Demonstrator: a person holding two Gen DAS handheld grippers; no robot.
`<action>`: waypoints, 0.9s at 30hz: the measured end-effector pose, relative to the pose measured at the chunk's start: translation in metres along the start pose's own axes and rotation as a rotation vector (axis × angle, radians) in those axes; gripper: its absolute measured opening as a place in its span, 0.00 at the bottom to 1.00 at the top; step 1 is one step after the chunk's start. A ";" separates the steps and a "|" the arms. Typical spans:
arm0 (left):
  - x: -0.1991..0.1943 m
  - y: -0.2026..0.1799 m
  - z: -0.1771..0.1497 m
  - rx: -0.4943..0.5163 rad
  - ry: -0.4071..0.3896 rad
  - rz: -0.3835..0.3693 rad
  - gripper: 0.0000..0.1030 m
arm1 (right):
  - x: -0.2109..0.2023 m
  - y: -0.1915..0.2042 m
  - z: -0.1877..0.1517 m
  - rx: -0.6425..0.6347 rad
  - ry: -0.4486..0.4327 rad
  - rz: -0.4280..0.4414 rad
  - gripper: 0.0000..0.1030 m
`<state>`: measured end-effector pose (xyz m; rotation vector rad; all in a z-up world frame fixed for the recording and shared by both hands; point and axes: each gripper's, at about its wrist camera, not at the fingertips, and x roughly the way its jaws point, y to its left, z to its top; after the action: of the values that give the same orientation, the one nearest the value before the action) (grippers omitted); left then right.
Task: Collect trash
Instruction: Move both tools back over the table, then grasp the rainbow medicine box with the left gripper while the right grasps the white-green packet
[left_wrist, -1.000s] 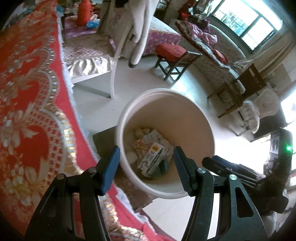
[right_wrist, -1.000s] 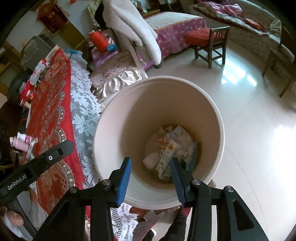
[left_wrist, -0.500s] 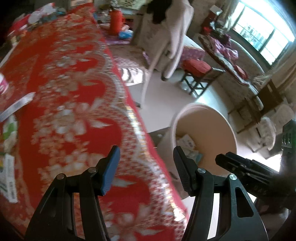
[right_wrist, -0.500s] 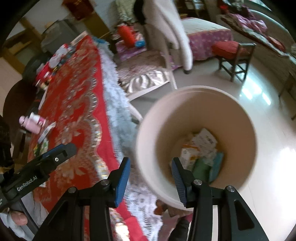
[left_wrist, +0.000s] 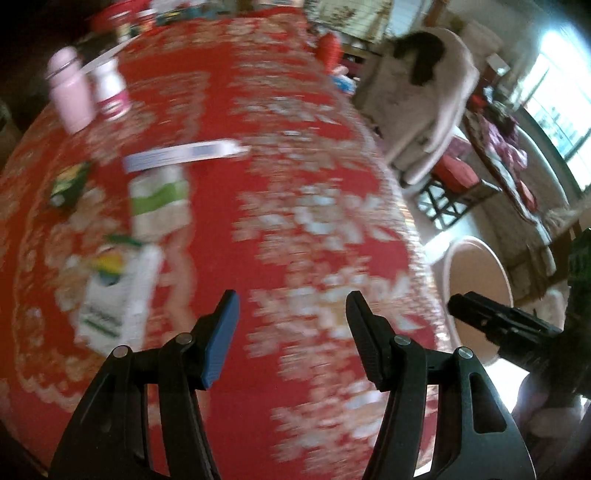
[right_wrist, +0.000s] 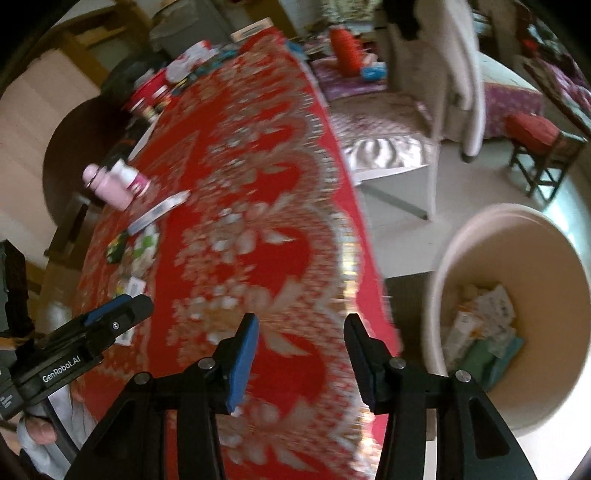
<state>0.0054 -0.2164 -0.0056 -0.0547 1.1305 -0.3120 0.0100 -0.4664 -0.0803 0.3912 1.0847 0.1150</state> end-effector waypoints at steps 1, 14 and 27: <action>-0.003 0.012 -0.002 -0.013 -0.002 0.007 0.57 | 0.002 0.006 0.001 -0.007 0.003 0.008 0.54; -0.002 0.105 -0.005 -0.007 0.019 0.126 0.64 | 0.036 0.062 0.000 -0.079 0.055 0.062 0.57; 0.031 0.118 0.002 0.004 0.066 0.173 0.64 | 0.064 0.086 0.009 -0.095 0.087 0.069 0.58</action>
<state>0.0448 -0.1122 -0.0555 0.0573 1.1912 -0.1627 0.0560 -0.3710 -0.0988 0.3404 1.1474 0.2458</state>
